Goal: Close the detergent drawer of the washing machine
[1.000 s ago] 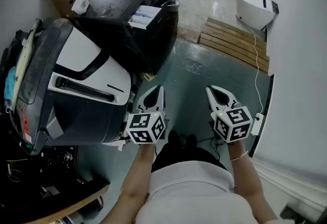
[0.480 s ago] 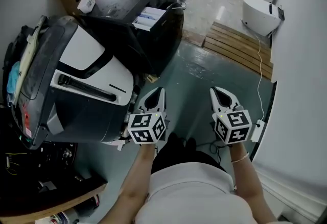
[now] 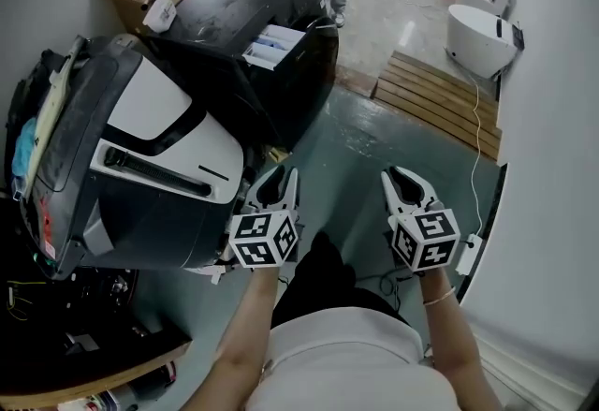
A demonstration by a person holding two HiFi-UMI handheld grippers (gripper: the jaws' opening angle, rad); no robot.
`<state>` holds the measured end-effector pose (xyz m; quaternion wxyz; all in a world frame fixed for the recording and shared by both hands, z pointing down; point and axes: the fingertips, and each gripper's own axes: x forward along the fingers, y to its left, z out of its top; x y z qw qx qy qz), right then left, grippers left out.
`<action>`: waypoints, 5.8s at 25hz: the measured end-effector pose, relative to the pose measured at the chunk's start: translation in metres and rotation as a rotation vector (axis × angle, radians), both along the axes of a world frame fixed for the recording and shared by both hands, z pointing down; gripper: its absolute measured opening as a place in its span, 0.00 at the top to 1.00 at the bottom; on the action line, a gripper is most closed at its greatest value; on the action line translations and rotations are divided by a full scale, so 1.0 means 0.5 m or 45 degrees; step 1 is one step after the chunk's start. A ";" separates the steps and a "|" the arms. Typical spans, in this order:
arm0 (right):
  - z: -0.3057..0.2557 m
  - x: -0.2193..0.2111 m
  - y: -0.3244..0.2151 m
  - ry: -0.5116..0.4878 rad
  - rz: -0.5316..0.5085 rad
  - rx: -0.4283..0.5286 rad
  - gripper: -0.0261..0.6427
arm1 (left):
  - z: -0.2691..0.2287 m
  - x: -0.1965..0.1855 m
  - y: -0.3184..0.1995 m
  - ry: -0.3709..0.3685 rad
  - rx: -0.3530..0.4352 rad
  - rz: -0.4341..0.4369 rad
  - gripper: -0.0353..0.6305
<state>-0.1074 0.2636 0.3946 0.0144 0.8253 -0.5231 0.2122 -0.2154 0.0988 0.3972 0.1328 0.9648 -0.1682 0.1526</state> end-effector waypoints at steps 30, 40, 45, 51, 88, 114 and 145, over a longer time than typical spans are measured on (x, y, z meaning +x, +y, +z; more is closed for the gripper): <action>0.020 0.395 -0.411 0.054 -0.030 -0.101 0.89 | 0.094 0.351 -0.412 -0.072 -0.077 -0.150 0.71; 0.032 0.423 -0.515 0.053 -0.145 -0.127 0.89 | 0.100 0.374 -0.451 -0.075 -0.074 -0.178 0.70; 0.048 0.436 -0.555 0.029 -0.239 -0.133 0.89 | 0.103 0.379 -0.459 -0.090 -0.055 -0.232 0.71; 0.063 0.479 -0.600 -0.007 -0.372 -0.127 0.89 | 0.109 0.376 -0.460 -0.113 -0.055 -0.358 0.71; 0.141 0.575 -0.694 0.034 -1.034 -0.185 0.89 | 0.159 0.375 -0.366 -0.161 -0.110 -1.035 0.68; 0.201 0.560 -0.790 0.100 -1.057 -0.284 0.85 | 0.203 0.414 -0.453 -0.137 -0.167 -0.976 0.74; 0.195 0.543 -0.874 0.132 -0.986 -0.253 0.86 | 0.198 0.401 -0.541 -0.122 -0.160 -0.965 0.76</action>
